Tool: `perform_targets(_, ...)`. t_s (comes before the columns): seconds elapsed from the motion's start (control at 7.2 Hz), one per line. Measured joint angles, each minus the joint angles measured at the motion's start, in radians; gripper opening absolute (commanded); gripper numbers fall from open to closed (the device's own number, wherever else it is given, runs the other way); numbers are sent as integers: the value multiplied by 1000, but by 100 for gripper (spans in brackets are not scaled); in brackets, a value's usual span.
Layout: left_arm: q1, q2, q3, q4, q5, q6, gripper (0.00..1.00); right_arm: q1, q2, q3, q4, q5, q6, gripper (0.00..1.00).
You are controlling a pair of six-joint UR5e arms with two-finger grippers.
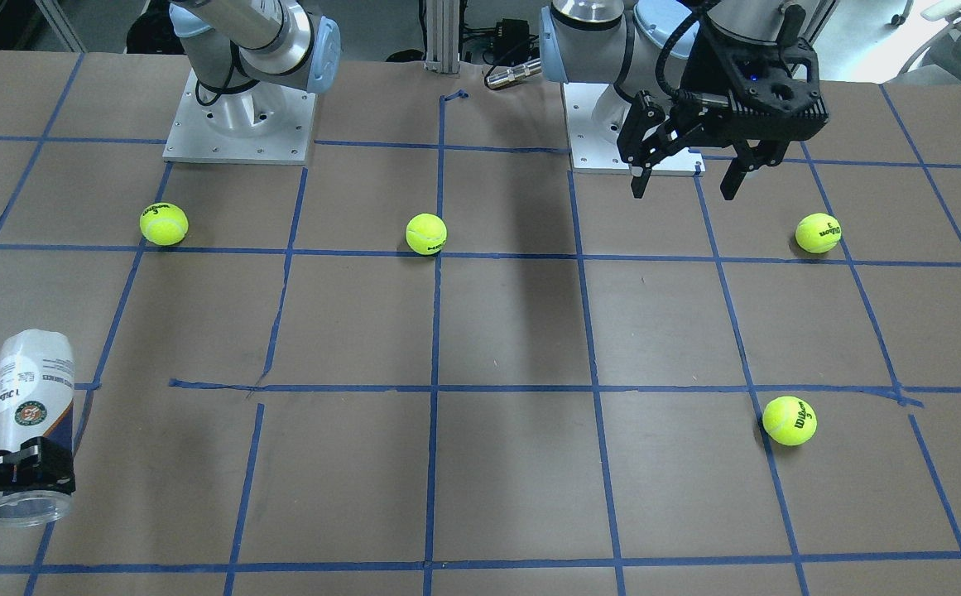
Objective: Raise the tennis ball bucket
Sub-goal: 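Carry the can toward the table center, tilting it sideways, right gripper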
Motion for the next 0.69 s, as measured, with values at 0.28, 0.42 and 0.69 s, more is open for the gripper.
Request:
perform_targets(0.28,-1,1,1,-2,1,0,100,96,-28,6,1,5,-91,55)
perform_targets(0.42,-1,1,2,-2,2,0,100,133,-36,11,-5,5,-125,54)
perform_targets(0.69,-2,-1,4,-2,2,0,100,214,-50,36,-29,3,-204,56)
